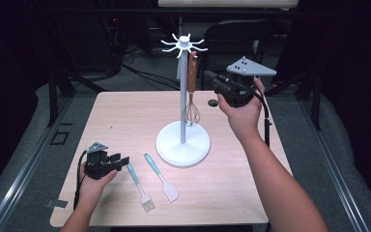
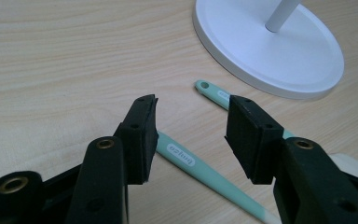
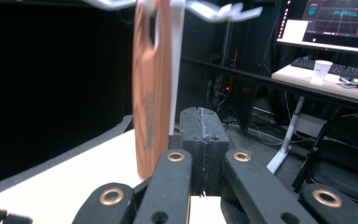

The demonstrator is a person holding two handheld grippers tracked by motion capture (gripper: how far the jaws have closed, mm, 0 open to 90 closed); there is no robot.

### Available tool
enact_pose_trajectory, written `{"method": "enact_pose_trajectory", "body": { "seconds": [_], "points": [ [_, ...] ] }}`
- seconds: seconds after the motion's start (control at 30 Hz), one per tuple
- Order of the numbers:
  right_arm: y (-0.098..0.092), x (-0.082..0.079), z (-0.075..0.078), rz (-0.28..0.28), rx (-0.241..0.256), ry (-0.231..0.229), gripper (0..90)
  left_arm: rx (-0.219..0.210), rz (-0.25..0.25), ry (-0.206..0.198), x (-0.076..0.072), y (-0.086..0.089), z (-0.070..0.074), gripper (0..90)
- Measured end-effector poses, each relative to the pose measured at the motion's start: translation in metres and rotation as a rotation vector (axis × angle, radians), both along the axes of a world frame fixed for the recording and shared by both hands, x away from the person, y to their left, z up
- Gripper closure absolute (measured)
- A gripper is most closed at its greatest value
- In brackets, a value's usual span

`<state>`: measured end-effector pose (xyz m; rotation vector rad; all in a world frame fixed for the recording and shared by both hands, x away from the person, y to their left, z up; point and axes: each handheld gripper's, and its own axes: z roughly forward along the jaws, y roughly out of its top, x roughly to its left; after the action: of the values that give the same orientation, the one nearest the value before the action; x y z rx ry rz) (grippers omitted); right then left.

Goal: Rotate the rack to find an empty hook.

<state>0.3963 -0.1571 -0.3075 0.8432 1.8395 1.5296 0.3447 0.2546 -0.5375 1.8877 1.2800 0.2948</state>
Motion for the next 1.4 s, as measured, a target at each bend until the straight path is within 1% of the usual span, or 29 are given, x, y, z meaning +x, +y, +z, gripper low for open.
{"method": "enact_pose_trajectory", "body": {
  "seconds": [0.07, 0.23, 0.33, 0.47, 0.53, 0.67, 0.7, 0.97, 1.1, 1.23, 1.33, 1.37, 1.4],
  "points": [
    [0.0, 0.004, 0.007, -0.009, 0.002, -0.008, 90.0, -0.006, 0.001, -0.003, 0.0, 0.0, 0.0, 52.8],
    [-0.003, 0.01, 0.023, -0.025, 0.035, -0.025, 90.0, -0.005, -0.004, 0.001, 0.0, 0.002, -0.001, 52.8],
    [-0.004, 0.015, 0.03, -0.043, 0.036, -0.035, 90.0, -0.011, 0.002, -0.006, 0.0, 0.002, -0.001, 52.8],
    [-0.006, 0.024, 0.034, -0.065, 0.043, -0.027, 90.0, -0.007, -0.002, -0.005, 0.0, 0.003, 0.0, 52.8],
    [-0.006, 0.028, 0.036, -0.065, 0.056, -0.029, 90.0, -0.01, 0.005, -0.003, 0.0, 0.003, -0.001, 52.8],
    [-0.006, 0.03, 0.039, -0.062, 0.063, -0.031, 90.0, -0.013, 0.003, 0.005, 0.001, 0.005, -0.001, 52.8],
    [-0.005, 0.031, 0.039, -0.061, 0.062, -0.03, 90.0, -0.017, 0.005, 0.001, 0.001, 0.005, -0.001, 52.8],
    [0.002, 0.023, 0.041, -0.031, 0.045, -0.047, 90.0, -0.016, 0.005, -0.003, 0.001, 0.004, -0.001, 52.8],
    [0.008, 0.016, 0.041, -0.012, 0.027, -0.06, 90.0, -0.016, 0.008, -0.003, 0.001, 0.004, -0.001, 52.9],
    [0.012, 0.011, 0.042, 0.005, 0.03, -0.067, 90.0, -0.017, 0.005, 0.0, 0.001, 0.003, -0.001, 53.1],
    [0.017, 0.007, 0.043, 0.017, 0.02, -0.07, 90.0, -0.015, 0.006, -0.001, 0.001, 0.002, -0.002, 53.2],
    [0.019, 0.006, 0.043, 0.019, 0.026, -0.071, 90.0, -0.013, 0.005, -0.001, 0.001, 0.002, -0.002, 53.2],
    [0.02, 0.005, 0.043, 0.022, 0.021, -0.072, 90.0, -0.011, -0.001, 0.004, 0.001, 0.003, -0.002, 53.1]
  ]
}}
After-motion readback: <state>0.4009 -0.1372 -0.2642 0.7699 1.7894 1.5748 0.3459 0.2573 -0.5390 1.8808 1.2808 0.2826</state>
